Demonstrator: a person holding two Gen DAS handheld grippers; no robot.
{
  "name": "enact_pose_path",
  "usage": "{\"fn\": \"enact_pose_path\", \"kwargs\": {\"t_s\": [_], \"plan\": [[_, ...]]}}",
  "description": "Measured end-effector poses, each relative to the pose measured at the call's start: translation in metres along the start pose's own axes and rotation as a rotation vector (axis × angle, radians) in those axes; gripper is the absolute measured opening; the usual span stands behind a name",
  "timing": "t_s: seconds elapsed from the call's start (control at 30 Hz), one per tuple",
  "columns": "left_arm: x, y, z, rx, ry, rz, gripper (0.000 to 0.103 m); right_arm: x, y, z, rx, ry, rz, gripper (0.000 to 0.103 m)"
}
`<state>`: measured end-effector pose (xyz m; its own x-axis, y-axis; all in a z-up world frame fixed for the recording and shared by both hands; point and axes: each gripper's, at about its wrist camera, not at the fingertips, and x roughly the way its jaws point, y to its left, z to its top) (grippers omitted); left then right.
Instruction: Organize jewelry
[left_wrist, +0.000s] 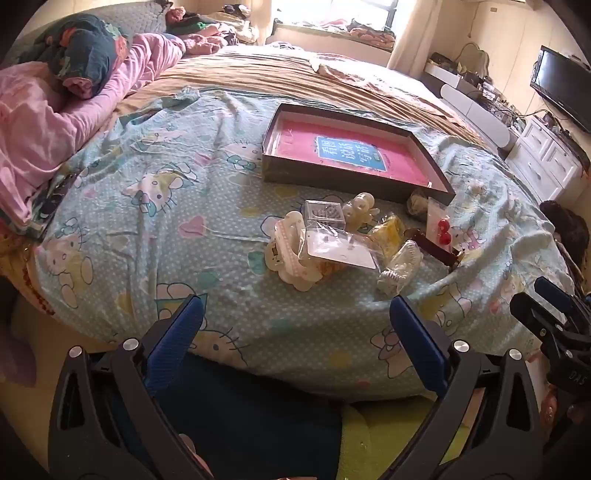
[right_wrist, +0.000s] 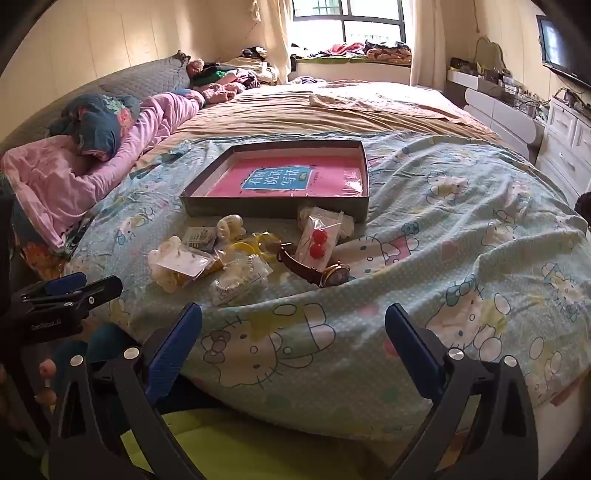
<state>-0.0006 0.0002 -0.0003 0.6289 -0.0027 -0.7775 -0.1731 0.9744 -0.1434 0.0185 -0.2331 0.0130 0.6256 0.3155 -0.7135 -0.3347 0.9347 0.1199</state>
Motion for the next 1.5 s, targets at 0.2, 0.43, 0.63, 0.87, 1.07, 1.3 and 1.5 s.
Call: {"fn": "enact_pose_path", "kwargs": {"t_s": [0.2, 0.43, 0.63, 0.87, 1.07, 1.3, 1.5], "plan": [[0.001, -0.001, 0.0, 0.008, 0.002, 0.008, 0.094, -0.004, 0.004, 0.0, -0.011, -0.012, 0.002, 0.099], [0.0, -0.002, 0.0, 0.007, 0.001, 0.005, 0.094, -0.004, 0.012, 0.002, -0.009, -0.003, 0.008, 0.099], [-0.005, -0.008, 0.001, 0.008, 0.0, 0.002, 0.094, -0.002, 0.008, 0.0, -0.019, 0.002, 0.014, 0.099], [-0.01, -0.012, 0.001, 0.007, 0.0, 0.001, 0.094, -0.001, 0.01, 0.001, -0.031, 0.001, 0.016, 0.099], [-0.008, -0.011, 0.001, 0.006, 0.0, -0.001, 0.094, 0.0, 0.012, 0.001, -0.033, 0.002, 0.016, 0.099], [-0.008, -0.01, 0.001, 0.005, -0.001, -0.004, 0.094, 0.0, 0.013, 0.001, -0.035, 0.003, 0.016, 0.099], [-0.01, -0.012, 0.004, 0.0, -0.004, -0.004, 0.094, 0.0, 0.013, 0.001, -0.039, 0.001, 0.015, 0.099]]}}
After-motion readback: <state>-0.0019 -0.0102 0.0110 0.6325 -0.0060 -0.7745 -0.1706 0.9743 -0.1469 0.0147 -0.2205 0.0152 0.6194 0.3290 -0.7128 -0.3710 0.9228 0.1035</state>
